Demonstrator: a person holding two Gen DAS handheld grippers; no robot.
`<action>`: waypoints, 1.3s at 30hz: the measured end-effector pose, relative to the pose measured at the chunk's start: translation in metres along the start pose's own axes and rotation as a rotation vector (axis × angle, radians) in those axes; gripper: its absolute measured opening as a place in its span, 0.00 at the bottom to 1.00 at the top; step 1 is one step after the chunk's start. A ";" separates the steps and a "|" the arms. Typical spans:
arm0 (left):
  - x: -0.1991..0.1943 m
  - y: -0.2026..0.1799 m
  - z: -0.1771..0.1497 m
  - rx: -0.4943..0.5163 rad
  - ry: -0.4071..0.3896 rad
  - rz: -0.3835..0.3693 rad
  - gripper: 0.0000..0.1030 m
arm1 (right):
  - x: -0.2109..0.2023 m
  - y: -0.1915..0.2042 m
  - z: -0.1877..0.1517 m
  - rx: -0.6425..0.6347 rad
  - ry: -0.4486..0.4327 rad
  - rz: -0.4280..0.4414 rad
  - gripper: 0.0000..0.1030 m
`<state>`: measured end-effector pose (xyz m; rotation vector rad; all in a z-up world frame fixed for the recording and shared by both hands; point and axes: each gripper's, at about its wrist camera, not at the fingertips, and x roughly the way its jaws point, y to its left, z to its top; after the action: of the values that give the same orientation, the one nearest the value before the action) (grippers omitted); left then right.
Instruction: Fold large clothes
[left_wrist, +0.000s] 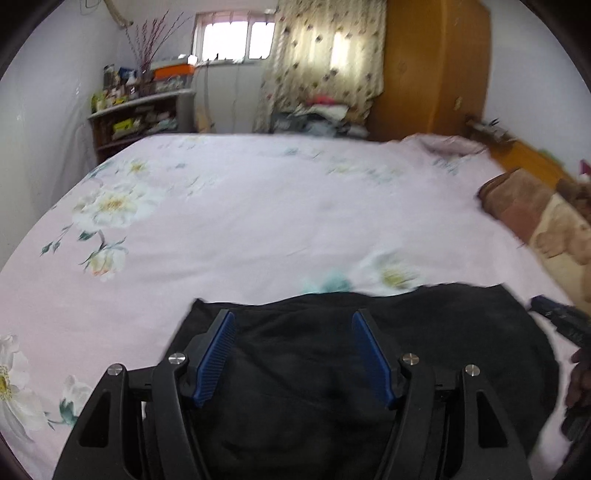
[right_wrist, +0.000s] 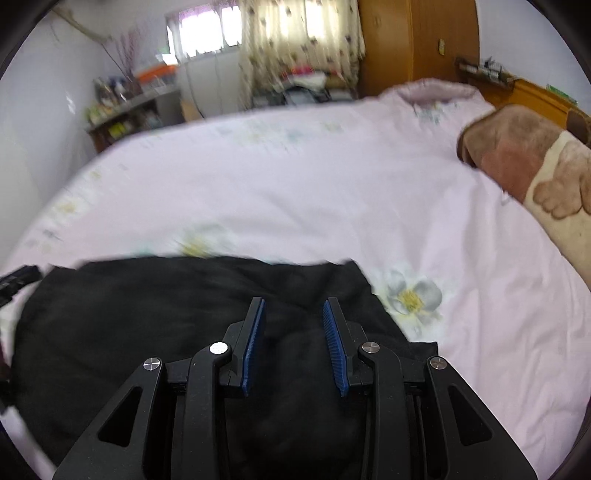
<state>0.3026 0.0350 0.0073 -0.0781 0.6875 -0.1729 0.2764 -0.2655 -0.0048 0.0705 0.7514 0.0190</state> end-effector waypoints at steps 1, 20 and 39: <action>-0.009 -0.011 -0.004 0.005 -0.012 -0.045 0.66 | -0.010 0.008 -0.003 -0.006 -0.016 0.034 0.32; -0.003 -0.049 -0.040 0.064 0.113 -0.082 0.60 | -0.013 0.045 -0.035 -0.127 0.060 0.090 0.31; -0.041 0.049 -0.081 -0.032 0.109 0.128 0.56 | -0.046 -0.037 -0.064 0.011 0.073 -0.048 0.31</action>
<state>0.2258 0.0897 -0.0358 -0.0556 0.8012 -0.0431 0.1989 -0.3011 -0.0225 0.0623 0.8265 -0.0280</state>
